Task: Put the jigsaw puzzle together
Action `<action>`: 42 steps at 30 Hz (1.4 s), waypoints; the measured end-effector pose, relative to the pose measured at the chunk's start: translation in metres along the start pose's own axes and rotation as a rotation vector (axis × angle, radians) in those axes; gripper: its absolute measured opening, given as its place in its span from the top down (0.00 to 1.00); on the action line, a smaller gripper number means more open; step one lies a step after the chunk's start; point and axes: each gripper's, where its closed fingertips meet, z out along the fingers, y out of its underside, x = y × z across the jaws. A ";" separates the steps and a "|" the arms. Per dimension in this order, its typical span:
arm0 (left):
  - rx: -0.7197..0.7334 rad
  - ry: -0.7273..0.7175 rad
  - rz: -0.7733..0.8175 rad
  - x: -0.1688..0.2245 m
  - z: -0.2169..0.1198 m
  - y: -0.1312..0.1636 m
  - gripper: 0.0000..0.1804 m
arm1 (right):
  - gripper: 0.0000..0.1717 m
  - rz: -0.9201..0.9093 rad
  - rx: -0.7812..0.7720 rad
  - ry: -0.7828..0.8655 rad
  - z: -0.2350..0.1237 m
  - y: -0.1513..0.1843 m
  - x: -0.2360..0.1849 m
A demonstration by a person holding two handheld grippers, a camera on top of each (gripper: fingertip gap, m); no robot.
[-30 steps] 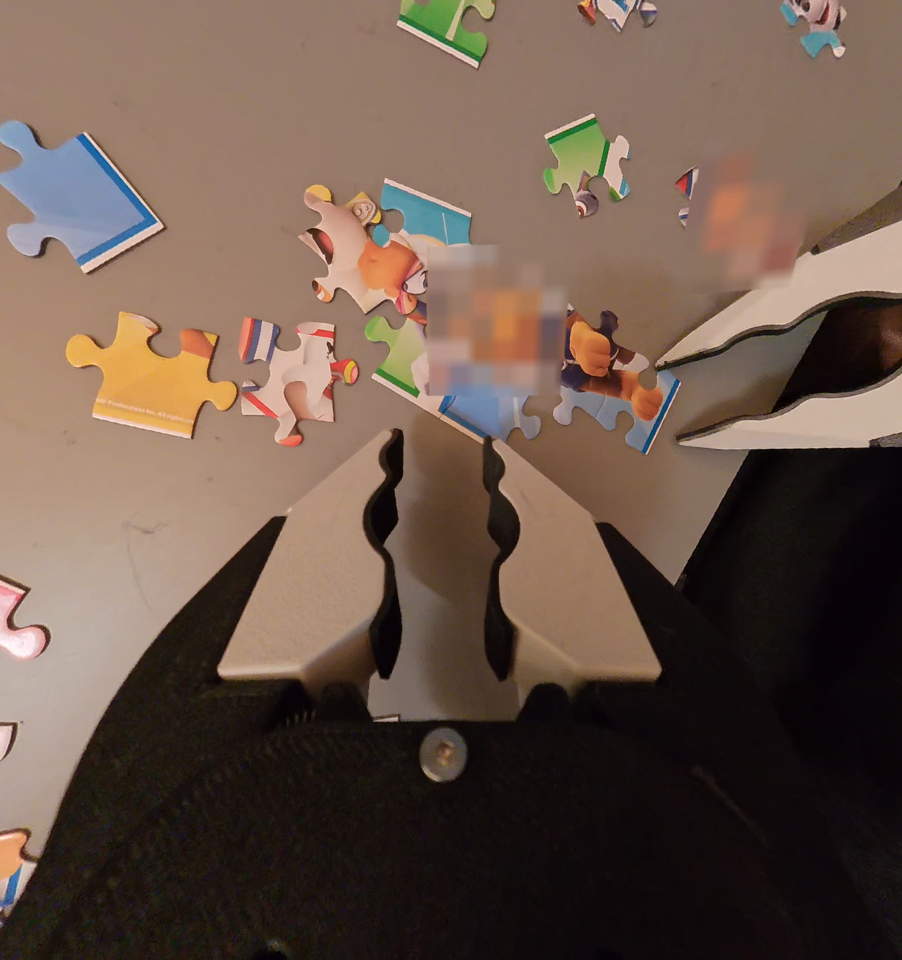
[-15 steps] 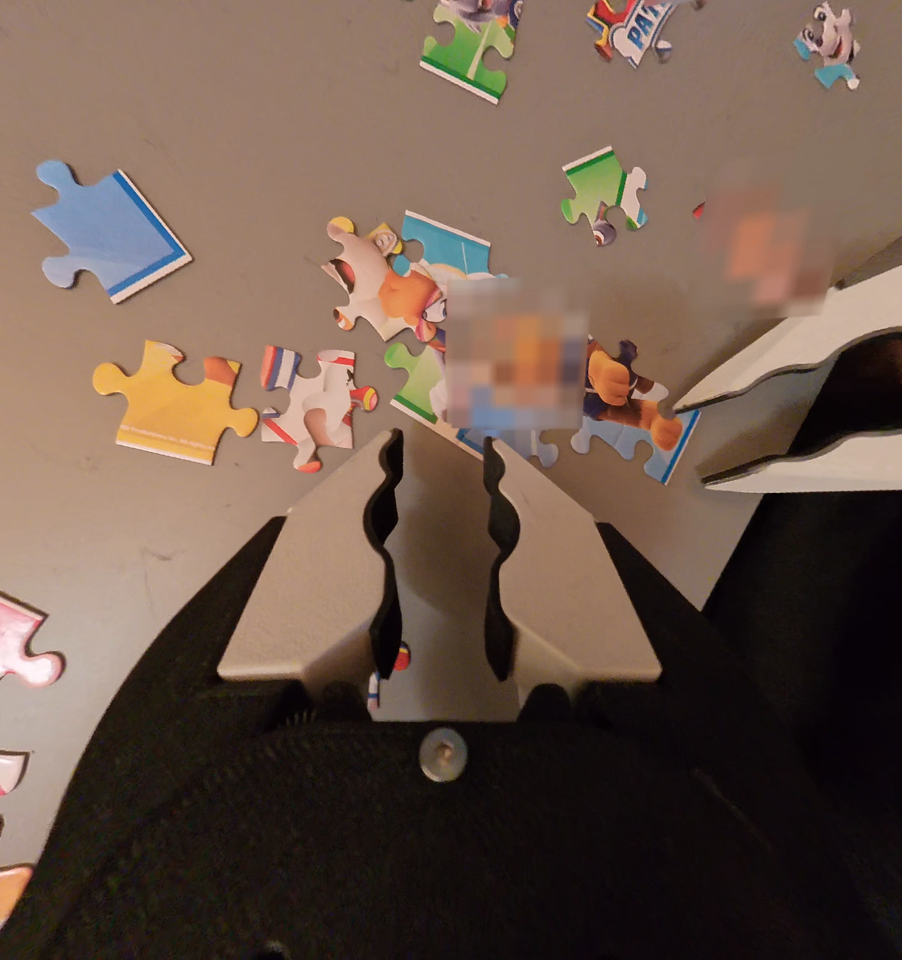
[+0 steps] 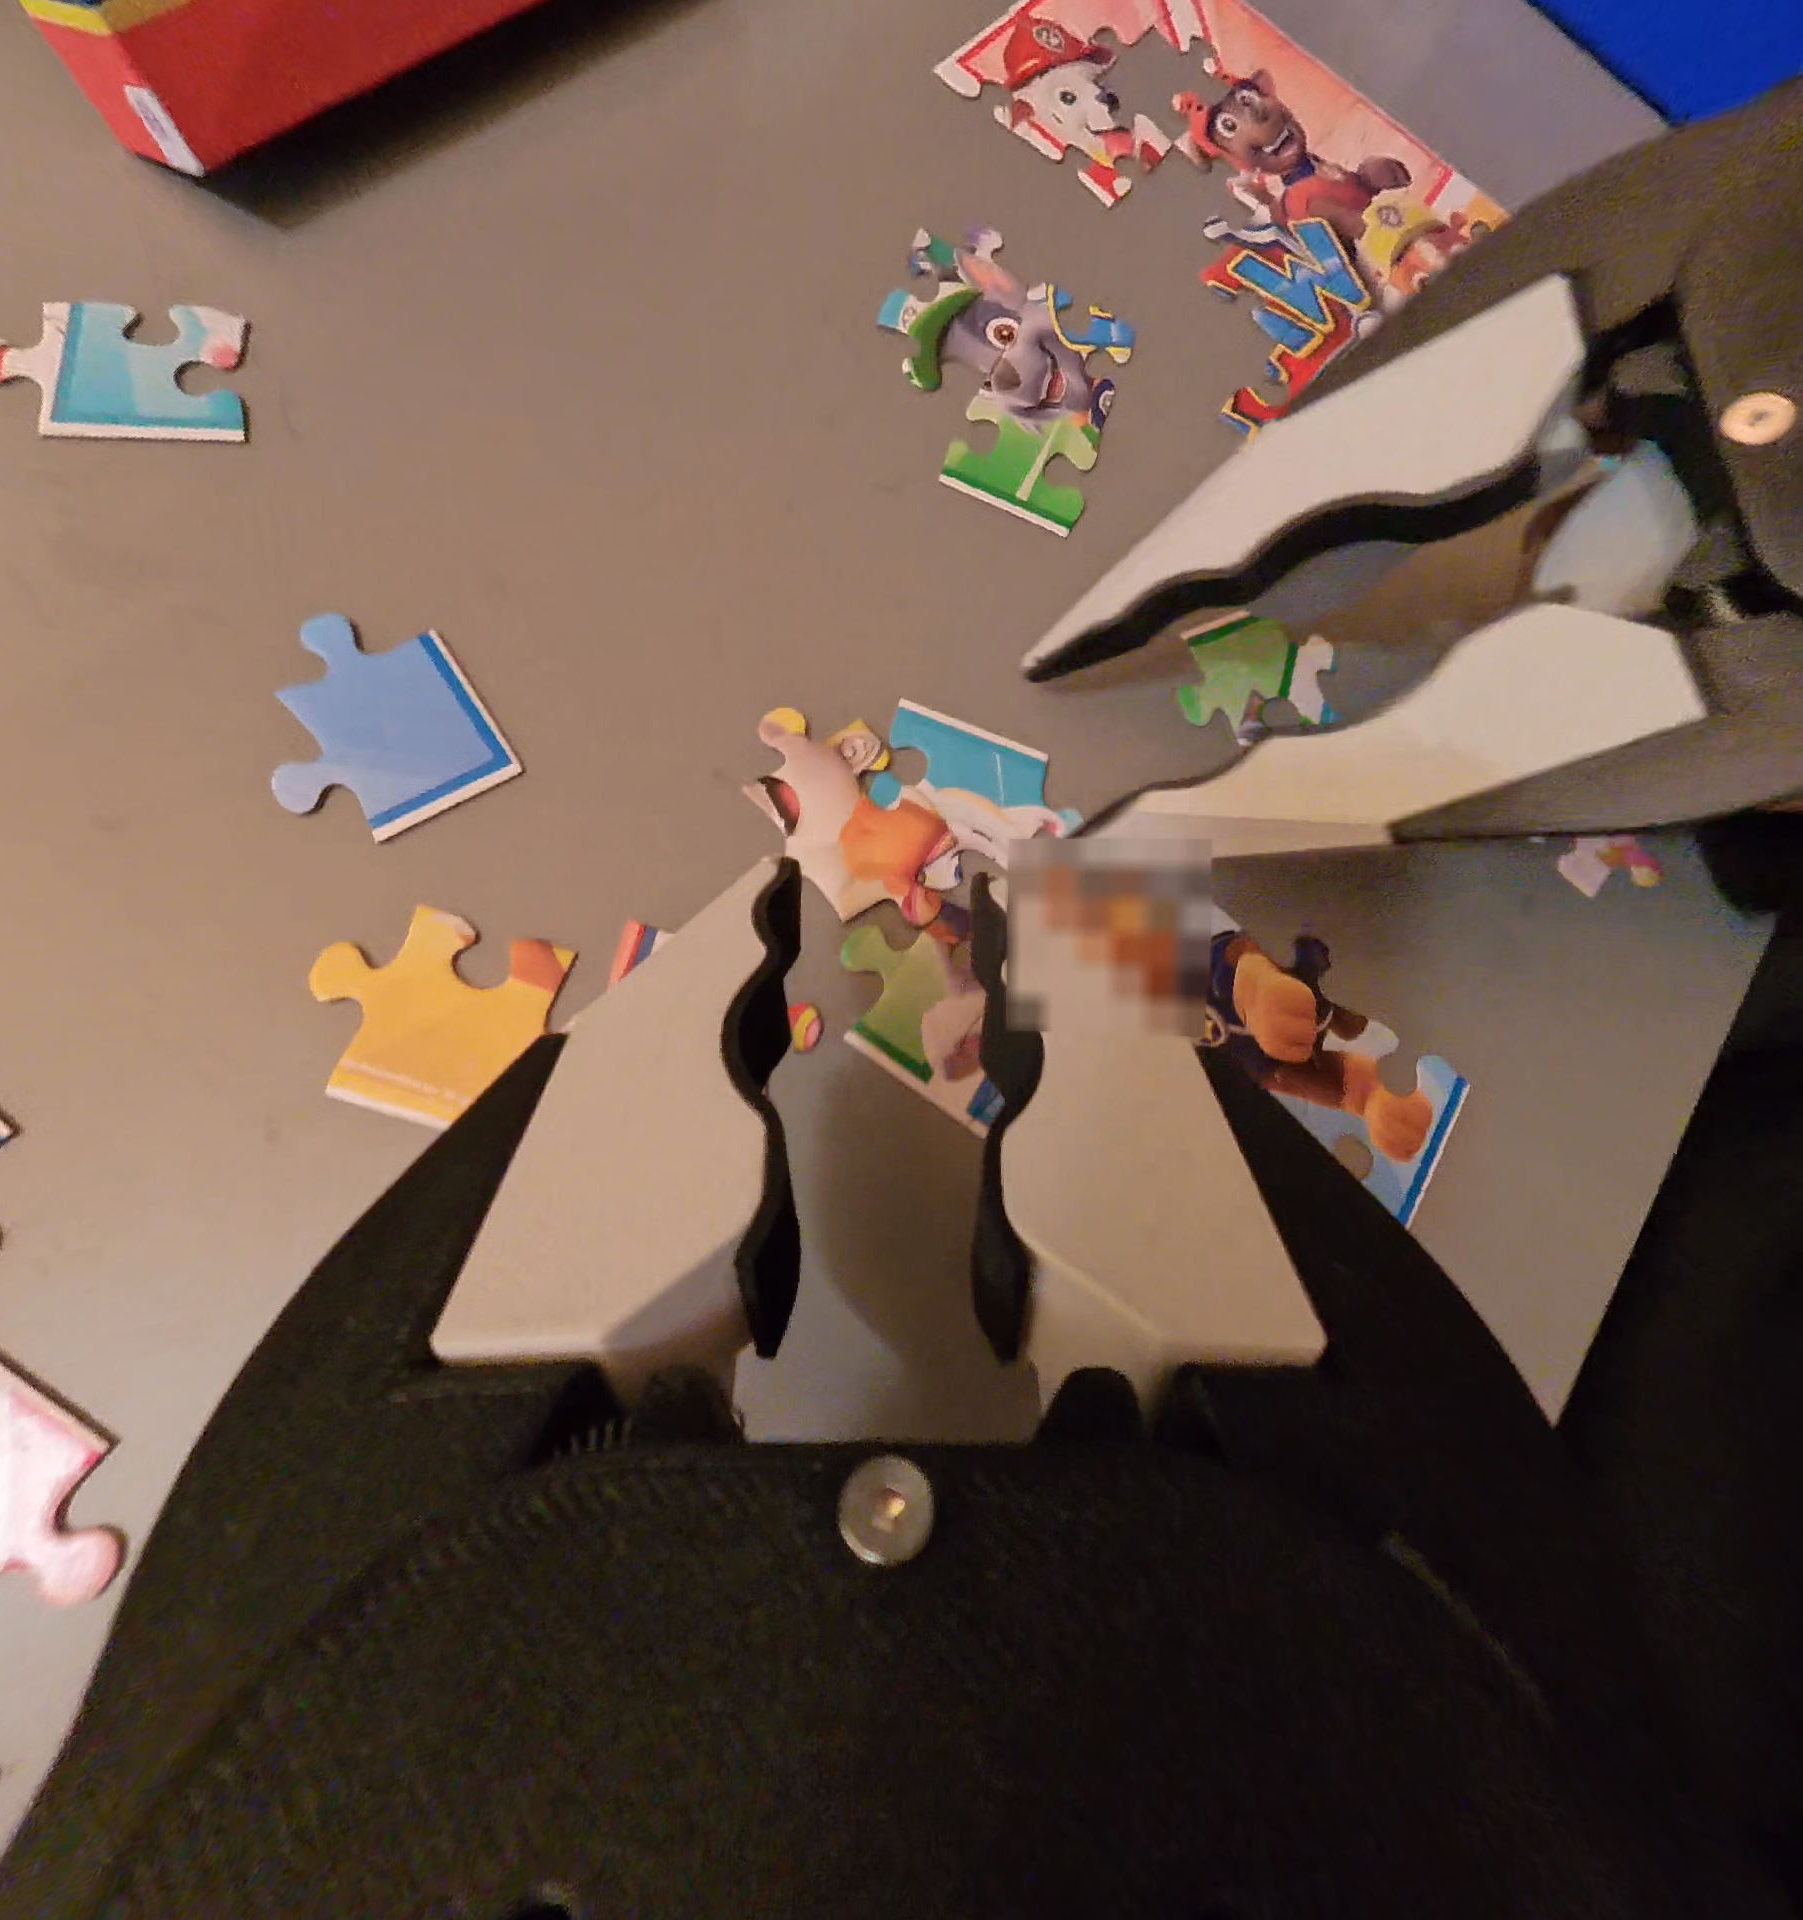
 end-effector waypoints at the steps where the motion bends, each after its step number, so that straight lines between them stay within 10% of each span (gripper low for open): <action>1: -0.008 -0.007 0.014 0.002 0.003 0.000 0.83 | 0.78 0.009 -0.018 -0.014 0.005 0.000 0.003; 21: 0.025 -0.231 -0.005 -0.038 0.004 -0.002 0.86 | 0.85 -0.017 0.044 0.019 0.023 -0.042 0.025; 42: 0.700 -0.032 -0.562 -0.124 -0.156 -0.011 0.83 | 0.90 0.026 0.041 -0.018 0.036 -0.075 0.017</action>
